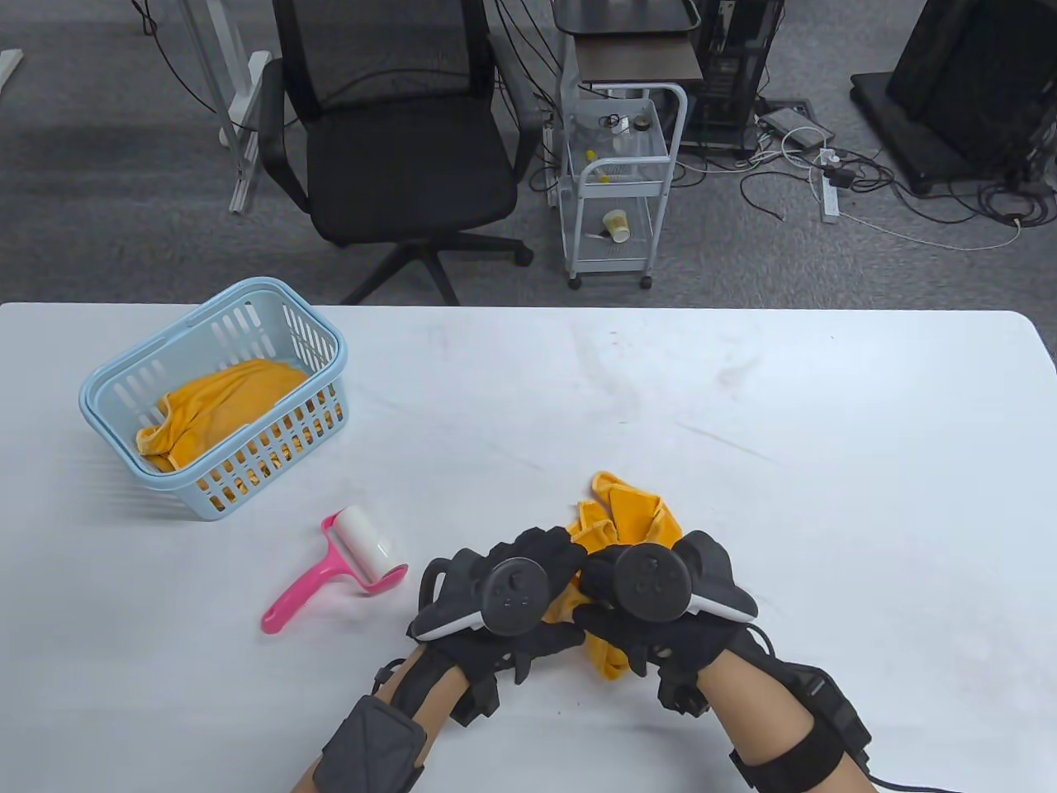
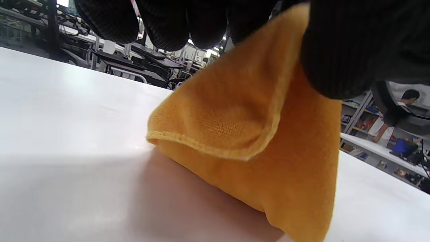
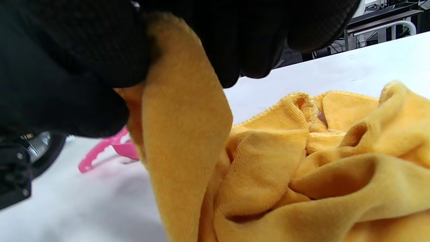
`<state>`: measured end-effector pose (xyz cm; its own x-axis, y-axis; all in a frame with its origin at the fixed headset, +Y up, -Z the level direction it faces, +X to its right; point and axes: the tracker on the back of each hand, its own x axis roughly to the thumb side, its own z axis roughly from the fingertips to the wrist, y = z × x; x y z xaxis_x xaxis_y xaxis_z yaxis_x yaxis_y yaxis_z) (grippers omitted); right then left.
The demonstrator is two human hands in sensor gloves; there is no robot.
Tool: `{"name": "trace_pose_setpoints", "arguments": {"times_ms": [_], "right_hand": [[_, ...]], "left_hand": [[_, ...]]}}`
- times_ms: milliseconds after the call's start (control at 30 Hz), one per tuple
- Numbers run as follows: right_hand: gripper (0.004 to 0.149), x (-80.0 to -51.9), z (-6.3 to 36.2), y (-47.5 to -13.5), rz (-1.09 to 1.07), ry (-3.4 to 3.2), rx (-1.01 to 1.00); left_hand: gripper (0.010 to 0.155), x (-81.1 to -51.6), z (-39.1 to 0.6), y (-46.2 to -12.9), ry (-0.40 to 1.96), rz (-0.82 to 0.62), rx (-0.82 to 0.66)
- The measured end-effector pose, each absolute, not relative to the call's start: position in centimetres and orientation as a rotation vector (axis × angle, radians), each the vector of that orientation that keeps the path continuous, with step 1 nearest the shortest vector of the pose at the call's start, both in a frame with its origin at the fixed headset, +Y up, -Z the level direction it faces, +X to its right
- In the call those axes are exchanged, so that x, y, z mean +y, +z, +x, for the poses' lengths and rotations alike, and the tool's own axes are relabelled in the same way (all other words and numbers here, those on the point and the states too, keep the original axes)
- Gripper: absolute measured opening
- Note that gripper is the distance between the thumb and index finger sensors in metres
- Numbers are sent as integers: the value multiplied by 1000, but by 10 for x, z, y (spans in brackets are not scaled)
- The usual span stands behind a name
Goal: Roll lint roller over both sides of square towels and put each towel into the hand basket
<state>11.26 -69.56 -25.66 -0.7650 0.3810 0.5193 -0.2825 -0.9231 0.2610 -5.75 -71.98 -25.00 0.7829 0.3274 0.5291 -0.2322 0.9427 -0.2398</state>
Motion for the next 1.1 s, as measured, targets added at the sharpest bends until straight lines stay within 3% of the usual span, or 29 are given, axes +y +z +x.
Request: {"name": "trace_pose_setpoints", "arguments": {"times_ms": [67,233,500,667,900,1100], "right_hand": [[44,-704,119,-258,780,2577,251],[46,-720,143,-267,632,2365,257],[46,-739,142,-268,775,2133,506],[46,-736,131,-260,872,2233,491],[49,-733,138,-263,797,2267,404],[58,-711,154,-263,822,2180,275]], "left_hand": [[85,-721,-52,-246,242,-154,-602],[43,-716,-49,-240,223,21,-533],[42,-699,-63,-240,300,77,-515],[42,-690,-64,-234,279,141,-529],[41,-669,-75,-227,279,270,-519],[41,-651,-92,-224,302,360,-462]]}}
